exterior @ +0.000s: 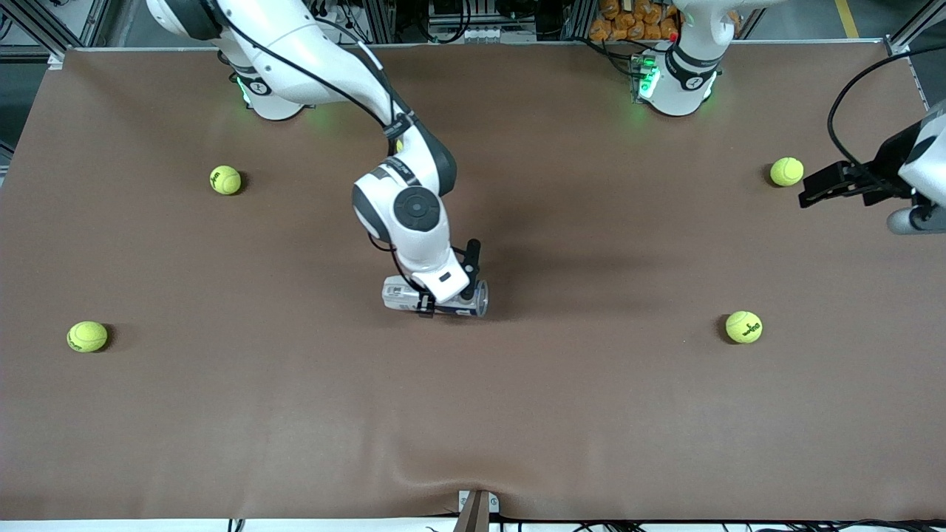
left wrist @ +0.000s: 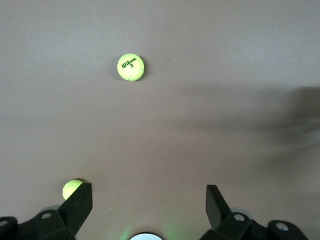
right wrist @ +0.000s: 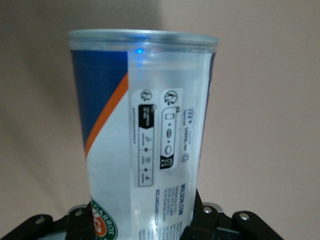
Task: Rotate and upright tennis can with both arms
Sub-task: 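Carry the can to the table center and lower it lying down, then open the right gripper and withdraw while the left gripper reaches the can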
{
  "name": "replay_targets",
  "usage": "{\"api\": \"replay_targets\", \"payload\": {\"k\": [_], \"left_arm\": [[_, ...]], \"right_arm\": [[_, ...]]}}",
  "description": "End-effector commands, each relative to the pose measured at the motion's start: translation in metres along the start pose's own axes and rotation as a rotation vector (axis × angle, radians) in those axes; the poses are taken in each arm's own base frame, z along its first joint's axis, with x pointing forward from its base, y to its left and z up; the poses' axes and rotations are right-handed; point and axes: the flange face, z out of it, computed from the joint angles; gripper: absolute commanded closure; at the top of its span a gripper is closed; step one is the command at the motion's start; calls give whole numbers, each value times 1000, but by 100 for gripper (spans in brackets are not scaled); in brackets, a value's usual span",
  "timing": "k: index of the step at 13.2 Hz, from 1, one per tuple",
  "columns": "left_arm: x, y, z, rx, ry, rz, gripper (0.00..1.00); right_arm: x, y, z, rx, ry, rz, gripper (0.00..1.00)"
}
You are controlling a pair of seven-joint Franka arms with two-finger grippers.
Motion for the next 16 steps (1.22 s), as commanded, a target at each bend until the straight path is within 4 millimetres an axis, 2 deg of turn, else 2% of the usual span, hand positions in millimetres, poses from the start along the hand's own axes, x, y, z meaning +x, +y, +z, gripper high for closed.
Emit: {"api": "replay_targets", "payload": {"k": [1, 3, 5, 7, 9, 11, 12, 14, 16], "left_arm": [[2, 0, 6, -27, -23, 18, 0], [3, 0, 8, -29, -26, 18, 0], [9, 2, 21, -32, -51, 20, 0], [23, 10, 48, -64, -101, 28, 0], [41, 16, 78, -177, -142, 17, 0], [59, 27, 98, -263, -130, 7, 0], [69, 41, 113, -292, -122, 13, 0], [91, 71, 156, -433, -150, -4, 0], [106, 104, 184, -529, -139, -19, 0]], "right_arm": [[2, -1, 18, -39, -41, -59, 0], [2, 0, 13, -43, -38, -67, 0], [7, -4, 4, -46, -32, -76, 0], [4, 0, -25, -58, -25, -65, 0], [-9, 9, -66, -55, -30, -35, 0], [-38, 33, -93, -64, -25, 30, 0], [-64, 53, -100, -67, -23, 77, 0], [-115, 86, -120, -68, -31, 168, 0], [-180, 117, -139, -61, -44, 282, 0]]}}
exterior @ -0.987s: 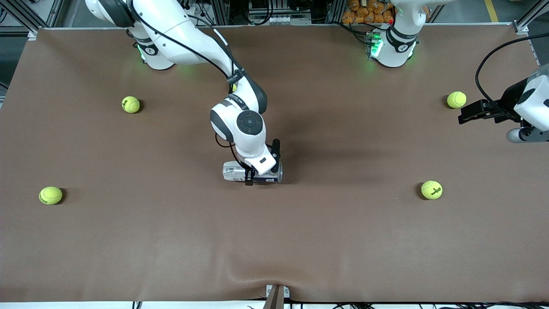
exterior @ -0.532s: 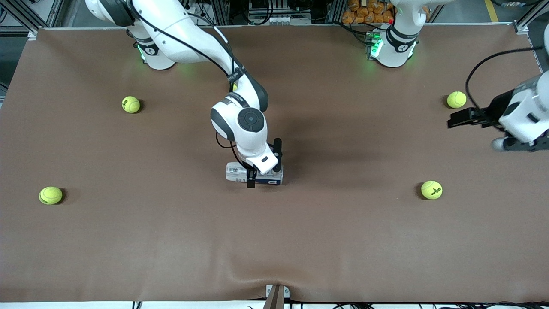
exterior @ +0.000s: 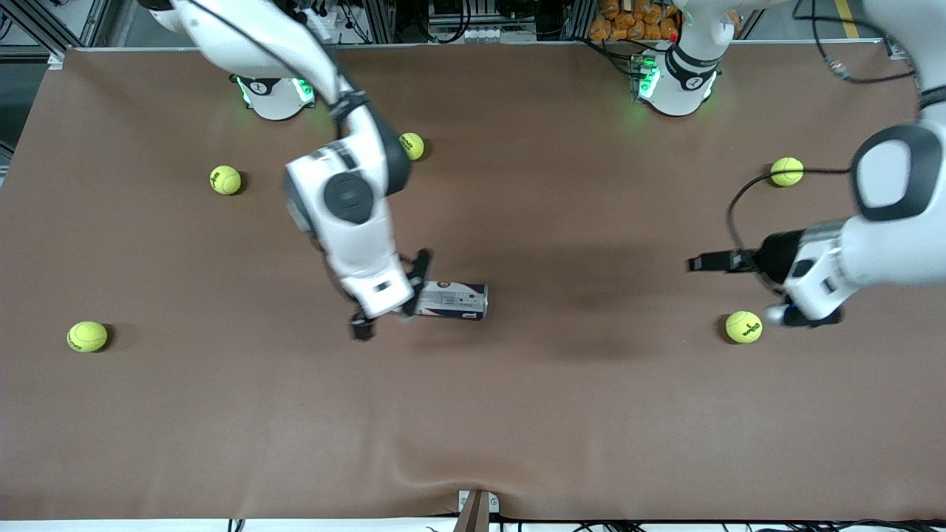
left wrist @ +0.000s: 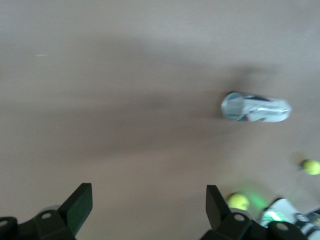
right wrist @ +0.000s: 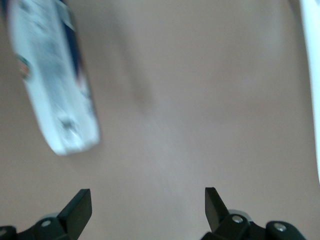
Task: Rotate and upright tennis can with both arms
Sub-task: 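Open the right gripper and withdraw while the left gripper reaches the can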
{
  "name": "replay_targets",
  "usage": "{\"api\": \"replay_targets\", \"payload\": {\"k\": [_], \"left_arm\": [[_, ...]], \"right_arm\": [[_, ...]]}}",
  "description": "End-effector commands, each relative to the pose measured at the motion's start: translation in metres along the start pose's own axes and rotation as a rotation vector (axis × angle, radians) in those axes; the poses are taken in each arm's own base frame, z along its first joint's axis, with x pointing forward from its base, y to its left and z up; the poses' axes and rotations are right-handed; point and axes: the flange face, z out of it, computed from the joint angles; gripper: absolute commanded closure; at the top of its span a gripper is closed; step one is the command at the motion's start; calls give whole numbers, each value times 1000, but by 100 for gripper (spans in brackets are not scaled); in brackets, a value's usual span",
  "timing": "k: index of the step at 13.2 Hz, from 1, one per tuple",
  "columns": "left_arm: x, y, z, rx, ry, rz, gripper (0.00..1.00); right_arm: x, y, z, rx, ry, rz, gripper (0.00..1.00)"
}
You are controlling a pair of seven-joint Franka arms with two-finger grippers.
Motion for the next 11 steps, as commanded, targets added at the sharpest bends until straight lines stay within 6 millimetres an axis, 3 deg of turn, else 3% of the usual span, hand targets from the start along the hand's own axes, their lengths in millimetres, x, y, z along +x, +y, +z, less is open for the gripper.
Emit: {"api": "replay_targets", "payload": {"k": [1, 5, 9, 11], "left_arm": [[22, 26, 49, -95, 4, 14, 0], [31, 62, 151, -292, -99, -67, 0], [24, 88, 242, -412, -99, -192, 0], [22, 91, 281, -466, -99, -227, 2]], "right_arm": [[-72, 45, -21, 11, -14, 129, 0], [-164, 88, -46, 22, -37, 315, 0], [-236, 88, -93, 65, -59, 640, 0], [-275, 88, -123, 87, -70, 782, 0]]}}
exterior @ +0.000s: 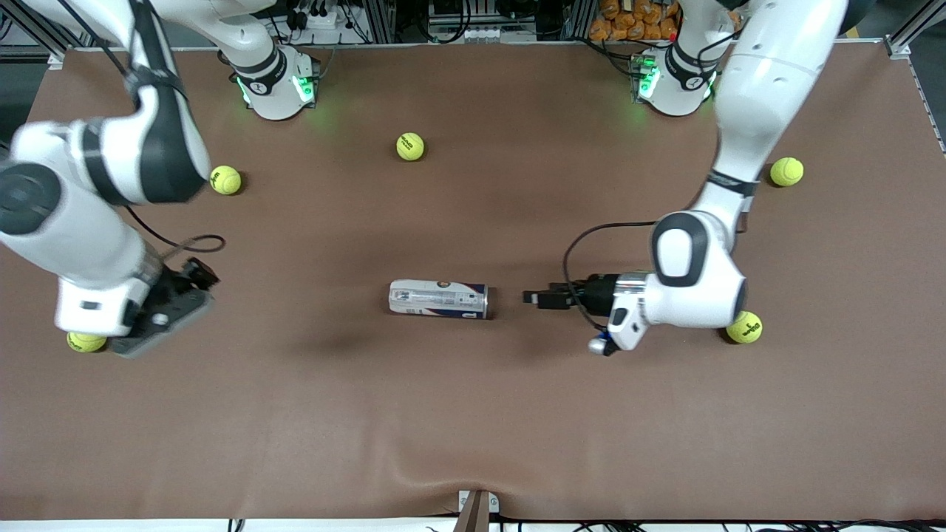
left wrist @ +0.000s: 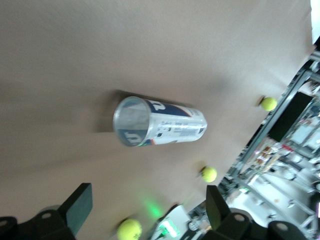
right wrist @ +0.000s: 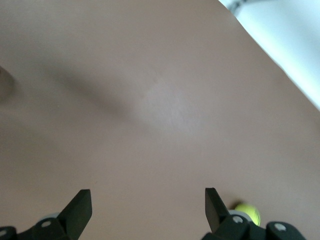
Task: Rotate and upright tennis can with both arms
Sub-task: 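Grasp the can's end with the left gripper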
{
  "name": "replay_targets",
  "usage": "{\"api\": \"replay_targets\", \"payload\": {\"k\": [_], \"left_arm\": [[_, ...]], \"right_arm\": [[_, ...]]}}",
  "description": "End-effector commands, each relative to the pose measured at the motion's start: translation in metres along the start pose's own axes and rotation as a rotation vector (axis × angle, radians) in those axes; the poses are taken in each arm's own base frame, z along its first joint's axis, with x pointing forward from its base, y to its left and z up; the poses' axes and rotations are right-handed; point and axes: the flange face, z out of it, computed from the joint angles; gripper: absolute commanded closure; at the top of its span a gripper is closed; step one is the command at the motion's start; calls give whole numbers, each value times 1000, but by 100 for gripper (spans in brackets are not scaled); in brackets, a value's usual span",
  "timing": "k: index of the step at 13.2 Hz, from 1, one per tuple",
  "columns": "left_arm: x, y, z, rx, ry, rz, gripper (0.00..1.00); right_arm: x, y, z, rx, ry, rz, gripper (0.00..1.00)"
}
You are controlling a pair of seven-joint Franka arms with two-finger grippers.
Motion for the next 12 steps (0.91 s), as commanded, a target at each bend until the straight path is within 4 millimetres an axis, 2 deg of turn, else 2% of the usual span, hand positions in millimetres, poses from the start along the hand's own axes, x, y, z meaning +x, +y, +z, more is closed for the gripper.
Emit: {"api": "replay_targets", "payload": {"k": [1, 2, 5, 7, 10, 12], "left_arm": [[10, -25, 36, -96, 14, -32, 11], [13, -33, 46, -156, 13, -10, 16], [25, -58, 65, -244, 28, 48, 27], [27, -61, 70, -277, 36, 51, 32], [25, -65, 90, -341, 47, 69, 33], [29, -78, 99, -340, 48, 82, 34]], "right_arm": [[-52, 19, -36, 66, 4, 175, 0], [-70, 32, -46, 94, 8, 235, 0], [-111, 63, -54, 173, -8, 369, 0], [-125, 61, -66, 189, -43, 462, 0], [-147, 48, -96, 198, -84, 600, 0], [-152, 46, -101, 188, -93, 617, 0]]}}
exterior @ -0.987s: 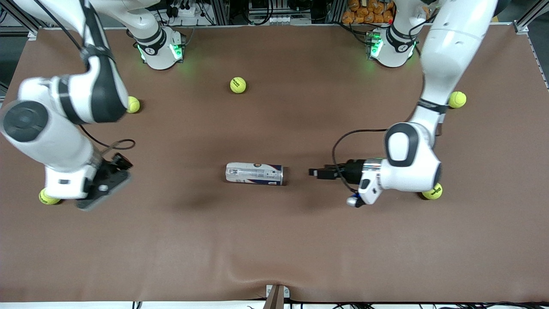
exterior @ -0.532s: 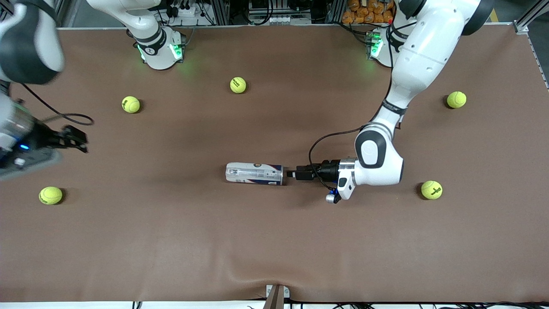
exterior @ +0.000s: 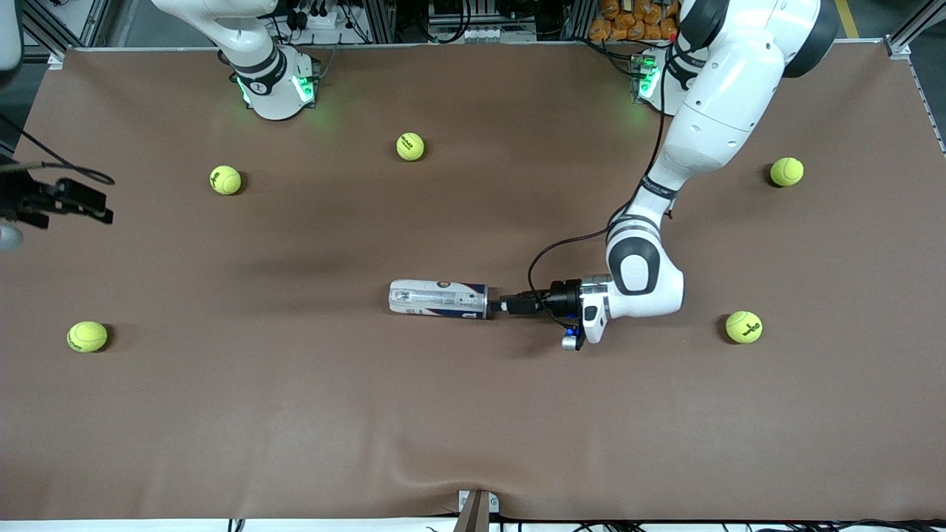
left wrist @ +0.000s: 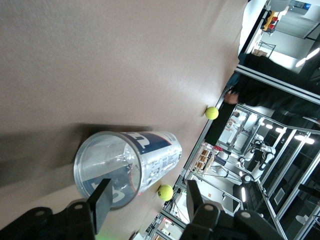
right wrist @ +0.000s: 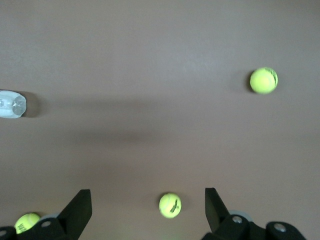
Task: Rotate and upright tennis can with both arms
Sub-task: 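Grasp the can's end with the left gripper, then lift the can with the left gripper and rotate it upright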
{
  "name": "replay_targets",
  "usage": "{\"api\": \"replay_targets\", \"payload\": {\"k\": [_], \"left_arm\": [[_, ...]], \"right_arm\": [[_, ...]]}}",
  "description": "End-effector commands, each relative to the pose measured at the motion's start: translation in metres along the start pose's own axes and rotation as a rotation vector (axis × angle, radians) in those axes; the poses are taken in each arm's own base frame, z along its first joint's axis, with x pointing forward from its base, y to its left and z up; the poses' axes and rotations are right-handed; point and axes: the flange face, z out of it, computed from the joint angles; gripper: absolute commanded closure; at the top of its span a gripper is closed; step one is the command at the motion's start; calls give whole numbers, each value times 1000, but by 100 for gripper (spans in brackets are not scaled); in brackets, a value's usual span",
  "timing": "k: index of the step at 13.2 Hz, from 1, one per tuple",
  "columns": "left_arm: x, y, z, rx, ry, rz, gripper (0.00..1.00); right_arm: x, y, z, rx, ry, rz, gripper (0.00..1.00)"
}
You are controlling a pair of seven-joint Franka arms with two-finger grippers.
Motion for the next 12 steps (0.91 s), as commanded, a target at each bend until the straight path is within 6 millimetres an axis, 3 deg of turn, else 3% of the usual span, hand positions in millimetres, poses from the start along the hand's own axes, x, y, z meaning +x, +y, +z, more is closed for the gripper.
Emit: {"api": "replay_targets", "payload": {"k": [1, 3, 4, 6, 8, 10, 12], "left_arm": [[5, -15, 9, -38, 20, 17, 35], [0, -18, 21, -59, 20, 21, 37], [-1, -18, 24, -69, 22, 13, 43], [-8, -18, 36, -101, 27, -4, 53], [-8, -18, 37, -108, 30, -3, 56], [-11, -10, 39, -110, 25, 9, 94], [-7, 15, 27, -99, 28, 64, 100]], "right_arm": [[-19, -1, -13, -1, 13, 43, 0], [-24, 0, -20, -2, 29, 46, 0], [-24, 1, -22, -4, 36, 48, 0], [-23, 22, -22, 3, 37, 84, 0], [-22, 18, -26, -11, 43, 83, 0], [-23, 28, -29, 8, 57, 108, 0], [-21, 23, -31, -2, 70, 99, 0]]}}
